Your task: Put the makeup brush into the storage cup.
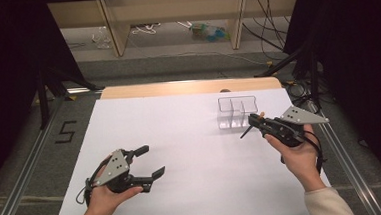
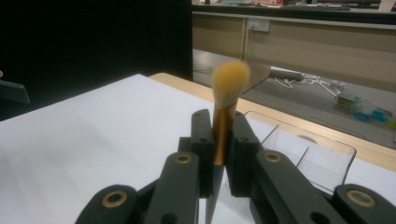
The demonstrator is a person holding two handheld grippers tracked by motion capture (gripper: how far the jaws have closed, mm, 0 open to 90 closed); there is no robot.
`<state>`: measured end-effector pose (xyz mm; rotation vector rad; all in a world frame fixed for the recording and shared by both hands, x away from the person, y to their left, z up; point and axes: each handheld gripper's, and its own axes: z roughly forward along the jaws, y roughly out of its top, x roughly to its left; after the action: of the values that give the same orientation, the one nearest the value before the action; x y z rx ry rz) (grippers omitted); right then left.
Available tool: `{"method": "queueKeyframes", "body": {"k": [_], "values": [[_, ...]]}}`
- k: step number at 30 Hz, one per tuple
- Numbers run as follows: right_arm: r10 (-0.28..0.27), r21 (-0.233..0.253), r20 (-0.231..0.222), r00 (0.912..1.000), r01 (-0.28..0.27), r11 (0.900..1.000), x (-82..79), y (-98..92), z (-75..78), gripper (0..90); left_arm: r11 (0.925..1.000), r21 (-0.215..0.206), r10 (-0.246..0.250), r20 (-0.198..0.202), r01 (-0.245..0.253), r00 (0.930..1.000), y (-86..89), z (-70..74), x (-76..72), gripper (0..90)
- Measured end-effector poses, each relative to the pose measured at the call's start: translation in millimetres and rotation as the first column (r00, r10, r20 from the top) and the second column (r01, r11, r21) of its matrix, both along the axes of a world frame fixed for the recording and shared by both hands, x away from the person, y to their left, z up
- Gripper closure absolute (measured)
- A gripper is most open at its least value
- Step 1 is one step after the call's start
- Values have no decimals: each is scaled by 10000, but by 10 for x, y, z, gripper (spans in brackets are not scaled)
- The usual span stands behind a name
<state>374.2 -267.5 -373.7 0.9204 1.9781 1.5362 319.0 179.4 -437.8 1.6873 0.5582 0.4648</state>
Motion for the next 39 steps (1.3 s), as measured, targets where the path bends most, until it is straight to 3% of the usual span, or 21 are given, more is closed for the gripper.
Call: {"method": "queueKeyframes", "body": {"k": [1,3,6,7,8,11,12,15,18,19,20,21,25,26,28,31,32,33,39], "values": [[5,-81,252,9997,-3,10000,18,-8,0,840,10000,-6,-4,1,4,10000,0,0,1,164],[-30,-11,49,10000,30,10000,16,-3,3,840,10000,-6,2,7,-2,10000,-2,-1,3,164],[-76,-73,361,9993,78,9999,54,-15,8,840,10000,4,5,8,-5,10000,-1,1,1,164],[-89,-61,361,9993,91,9999,61,-14,11,840,10000,35,-25,64,25,10000,1,3,3,164],[-75,24,46,10000,75,10000,54,-7,18,840,10000,42,-35,68,35,10000,1,5,2,164],[-109,-80,265,9996,111,9999,85,-10,34,840,10000,10,-2,32,2,10000,-2,3,-1,164],[-144,-54,99,9998,145,9999,79,-2,41,840,10000,8,6,27,-6,10000,-2,4,-2,164],[-185,-173,518,9985,194,9997,119,1,59,840,10000,0,-6,52,6,10000,-3,8,-4,164],[-224,-166,557,9982,233,9996,146,11,69,840,10000,-18,20,72,-19,10000,-2,15,-8,164],[-234,-140,204,9995,237,9996,140,22,72,840,10000,-19,19,77,-19,10000,-1,16,-8,164],[-275,-189,399,9988,282,9994,154,22,71,840,10000,-22,21,84,-21,10000,0,16,-7,164],[-225,-148,253,9994,229,9996,160,32,72,840,10000,-29,25,81,-25,10000,0,16,-6,164],[-235,-309,526,9983,252,9992,196,31,84,840,10000,-35,27,81,-27,10000,0,17,-7,164],[-309,-200,250,9992,314,9993,182,43,87,840,10000,-53,27,85,-27,10000,-1,17,-7,164],[-253,-226,577,9980,266,9994,215,36,86,840,9999,-137,-15,113,16,9999,-4,13,-2,164],[-274,-332,539,9982,292,9990,225,28,87,840,9999,-137,-17,121,19,9999,-4,14,-3,164],[-299,-278,277,9992,307,9991,213,33,89,840,10000,-48,28,84,-27,10000,1,20,-8,164],[-317,-357,540,9980,337,9988,234,25,88,840,10000,-59,20,93,-20,10000,0,19,-7,164],[-379,-394,498,9980,399,9984,260,27,94,840,9999,-136,-16,122,18,9999,-4,14,-1,164]]}}
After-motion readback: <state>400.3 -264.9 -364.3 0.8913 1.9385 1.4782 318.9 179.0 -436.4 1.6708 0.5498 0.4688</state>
